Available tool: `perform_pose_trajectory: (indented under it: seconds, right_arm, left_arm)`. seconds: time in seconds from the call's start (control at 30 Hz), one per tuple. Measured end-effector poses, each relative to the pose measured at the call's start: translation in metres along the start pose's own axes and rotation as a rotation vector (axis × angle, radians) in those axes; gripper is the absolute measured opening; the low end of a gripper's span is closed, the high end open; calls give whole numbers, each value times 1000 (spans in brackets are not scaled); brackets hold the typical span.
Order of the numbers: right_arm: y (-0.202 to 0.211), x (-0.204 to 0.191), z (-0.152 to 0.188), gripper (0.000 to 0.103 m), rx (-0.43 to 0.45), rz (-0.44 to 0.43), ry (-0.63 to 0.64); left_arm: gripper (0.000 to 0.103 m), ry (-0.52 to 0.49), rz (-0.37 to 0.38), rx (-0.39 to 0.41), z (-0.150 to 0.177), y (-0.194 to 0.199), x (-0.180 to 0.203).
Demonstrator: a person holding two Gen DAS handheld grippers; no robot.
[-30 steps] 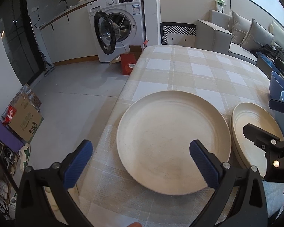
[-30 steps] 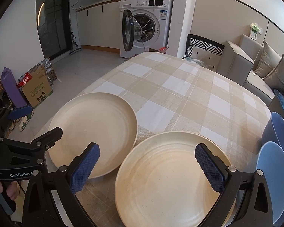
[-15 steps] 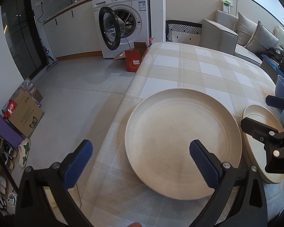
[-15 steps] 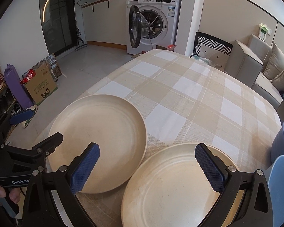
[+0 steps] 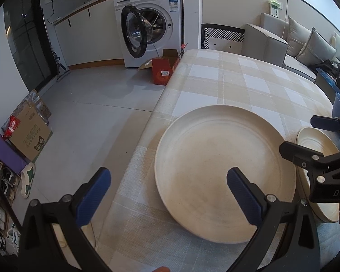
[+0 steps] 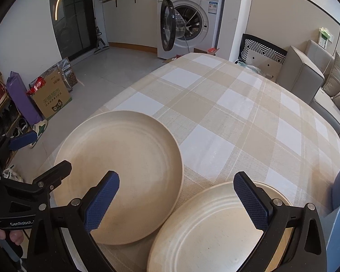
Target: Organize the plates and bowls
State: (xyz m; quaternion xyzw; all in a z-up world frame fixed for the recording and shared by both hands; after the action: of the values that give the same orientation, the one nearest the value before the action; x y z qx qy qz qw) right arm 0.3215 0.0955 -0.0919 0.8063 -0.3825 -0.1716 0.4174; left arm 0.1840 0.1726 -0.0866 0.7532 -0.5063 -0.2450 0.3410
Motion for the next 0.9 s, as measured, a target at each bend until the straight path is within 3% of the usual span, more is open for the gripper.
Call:
perform_pose_trajectory:
  seconds: [0.9]
  right_arm:
    - [-41, -11, -8, 99, -79, -95, -10]
  left_arm:
    - [103, 20, -2, -24, 8, -17, -9]
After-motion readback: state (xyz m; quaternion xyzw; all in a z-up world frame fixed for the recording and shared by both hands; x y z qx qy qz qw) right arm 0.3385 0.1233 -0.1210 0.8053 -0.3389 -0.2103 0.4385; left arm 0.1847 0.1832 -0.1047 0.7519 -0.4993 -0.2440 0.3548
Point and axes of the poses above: each gripper's, at about its wrist camera, not at the fingertips, and y roughly against the way its jaws point, x to its right, z to its underside, the point moved 7 cm from there along -y, roughly the way its jaws point
